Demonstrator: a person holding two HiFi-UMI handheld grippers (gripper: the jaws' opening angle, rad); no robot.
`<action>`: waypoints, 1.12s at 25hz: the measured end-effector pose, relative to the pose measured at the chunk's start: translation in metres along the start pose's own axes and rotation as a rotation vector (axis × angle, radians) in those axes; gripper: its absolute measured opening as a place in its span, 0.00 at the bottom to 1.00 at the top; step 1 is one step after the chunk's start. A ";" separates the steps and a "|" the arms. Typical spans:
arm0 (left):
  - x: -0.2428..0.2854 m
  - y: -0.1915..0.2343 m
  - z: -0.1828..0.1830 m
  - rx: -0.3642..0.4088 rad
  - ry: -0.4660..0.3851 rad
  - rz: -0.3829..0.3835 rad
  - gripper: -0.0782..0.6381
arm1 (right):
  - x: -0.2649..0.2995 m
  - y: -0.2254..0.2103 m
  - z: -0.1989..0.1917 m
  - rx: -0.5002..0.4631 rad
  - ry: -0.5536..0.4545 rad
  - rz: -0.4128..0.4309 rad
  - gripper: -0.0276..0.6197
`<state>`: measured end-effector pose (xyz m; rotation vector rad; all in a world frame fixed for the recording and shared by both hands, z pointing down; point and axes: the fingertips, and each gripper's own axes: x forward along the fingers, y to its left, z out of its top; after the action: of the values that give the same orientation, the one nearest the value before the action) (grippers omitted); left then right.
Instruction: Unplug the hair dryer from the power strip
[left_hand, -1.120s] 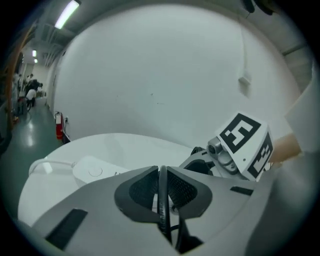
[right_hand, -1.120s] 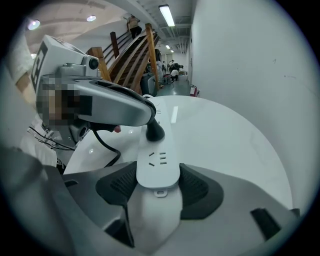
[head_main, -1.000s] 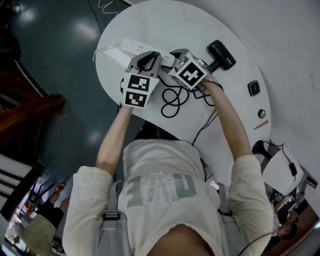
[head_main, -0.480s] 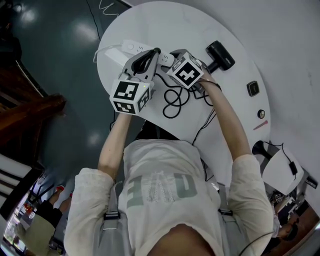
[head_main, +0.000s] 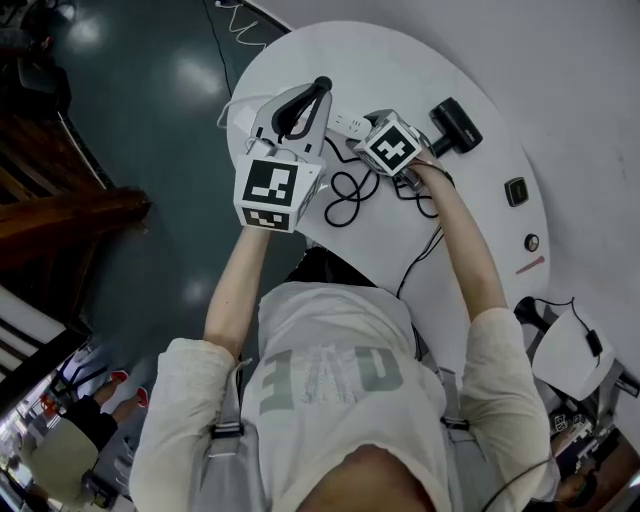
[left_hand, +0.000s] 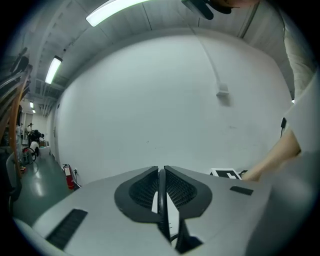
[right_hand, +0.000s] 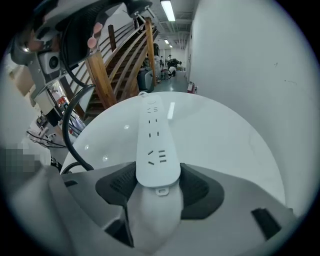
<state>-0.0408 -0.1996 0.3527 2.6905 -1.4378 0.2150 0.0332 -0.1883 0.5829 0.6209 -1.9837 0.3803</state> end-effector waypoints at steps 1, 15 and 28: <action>-0.003 -0.001 -0.001 -0.002 0.002 0.001 0.18 | 0.000 0.000 0.000 0.002 0.003 -0.002 0.45; -0.022 -0.006 0.007 -0.056 -0.012 0.017 0.18 | -0.002 0.003 -0.001 0.075 -0.013 -0.024 0.45; -0.035 -0.042 -0.076 -0.052 0.169 -0.015 0.18 | -0.001 -0.001 -0.003 0.074 -0.032 -0.043 0.45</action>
<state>-0.0310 -0.1369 0.4218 2.5714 -1.3546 0.3885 0.0365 -0.1869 0.5831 0.7195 -1.9904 0.4210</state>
